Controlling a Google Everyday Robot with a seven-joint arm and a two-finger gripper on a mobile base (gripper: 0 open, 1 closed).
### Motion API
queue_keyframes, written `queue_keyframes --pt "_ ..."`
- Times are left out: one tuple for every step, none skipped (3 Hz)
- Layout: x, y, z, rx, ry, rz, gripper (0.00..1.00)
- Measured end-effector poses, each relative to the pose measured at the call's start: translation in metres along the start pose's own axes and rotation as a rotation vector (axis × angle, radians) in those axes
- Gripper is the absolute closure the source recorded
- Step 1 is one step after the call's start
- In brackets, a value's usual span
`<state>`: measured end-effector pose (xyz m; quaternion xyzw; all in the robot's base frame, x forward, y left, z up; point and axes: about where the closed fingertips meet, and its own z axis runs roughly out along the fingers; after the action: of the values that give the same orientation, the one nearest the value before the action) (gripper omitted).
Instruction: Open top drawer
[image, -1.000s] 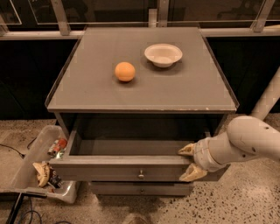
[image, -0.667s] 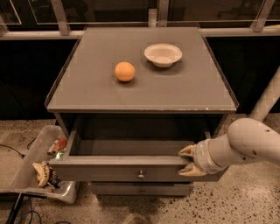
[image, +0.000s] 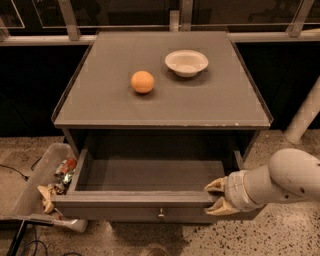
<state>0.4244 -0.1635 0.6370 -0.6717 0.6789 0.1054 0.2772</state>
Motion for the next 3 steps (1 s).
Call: queue_keyframes --pt "0.0043 0.0166 -0.0039 0.013 -0.002 0.020 1.00" --pt "0.0024 0.0170 -0.0046 0.016 -0.002 0.019 1.00" --pt "0.0024 0.0170 -0.0046 0.016 -0.002 0.019 0.82"
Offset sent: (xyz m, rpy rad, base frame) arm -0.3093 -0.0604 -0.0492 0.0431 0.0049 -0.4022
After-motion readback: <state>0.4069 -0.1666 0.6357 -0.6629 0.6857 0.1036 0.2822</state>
